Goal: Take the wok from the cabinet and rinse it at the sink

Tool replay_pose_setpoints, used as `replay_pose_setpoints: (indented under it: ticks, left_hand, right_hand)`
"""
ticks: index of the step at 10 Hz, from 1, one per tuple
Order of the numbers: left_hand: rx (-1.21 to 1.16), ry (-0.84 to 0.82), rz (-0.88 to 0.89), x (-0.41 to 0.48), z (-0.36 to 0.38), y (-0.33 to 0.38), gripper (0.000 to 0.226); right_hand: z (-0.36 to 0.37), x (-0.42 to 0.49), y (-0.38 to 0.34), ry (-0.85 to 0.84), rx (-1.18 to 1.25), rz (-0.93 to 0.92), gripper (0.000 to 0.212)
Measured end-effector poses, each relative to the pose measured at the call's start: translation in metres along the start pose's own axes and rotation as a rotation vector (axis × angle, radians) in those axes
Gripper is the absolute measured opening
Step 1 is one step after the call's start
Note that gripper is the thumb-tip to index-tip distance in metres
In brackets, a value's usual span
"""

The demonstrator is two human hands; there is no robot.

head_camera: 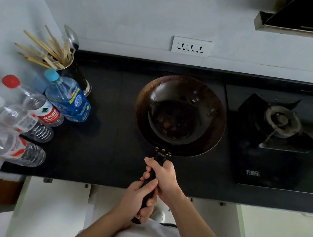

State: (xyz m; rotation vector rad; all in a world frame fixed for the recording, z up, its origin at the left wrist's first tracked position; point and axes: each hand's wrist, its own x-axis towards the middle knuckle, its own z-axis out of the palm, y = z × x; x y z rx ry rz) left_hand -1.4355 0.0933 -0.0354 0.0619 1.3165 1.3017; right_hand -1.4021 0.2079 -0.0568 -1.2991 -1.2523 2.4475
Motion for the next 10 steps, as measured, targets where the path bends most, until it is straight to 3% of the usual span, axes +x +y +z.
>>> replay_pose_setpoints:
  ticks: [3, 6, 8, 9, 10]
  left_hand:
    - [-0.042, -0.019, -0.116, -0.004, -0.013, 0.017, 0.027]
    - [0.169, 0.084, -0.098, 0.001, -0.023, 0.021, 0.029]
    - [0.577, 0.153, 0.063, 0.005, -0.035, 0.028, 0.048]
    - [0.849, 0.234, 0.256, 0.003, -0.041, 0.037, 0.067]
    - [1.196, 0.350, 0.523, 0.006, -0.043, 0.059, 0.071]
  right_hand:
    - [0.016, 0.001, -0.007, 0.105, 0.047, 0.112, 0.010]
    - [0.020, -0.002, -0.013, 0.224, -0.116, 0.165, 0.022]
    - [0.005, 0.004, -0.020, 0.327, -0.713, 0.119, 0.032]
    - [-0.007, -0.005, -0.031, 0.341, -0.977, 0.027, 0.032]
    - [-0.015, -0.016, -0.052, 0.402, -1.068, -0.164, 0.032]
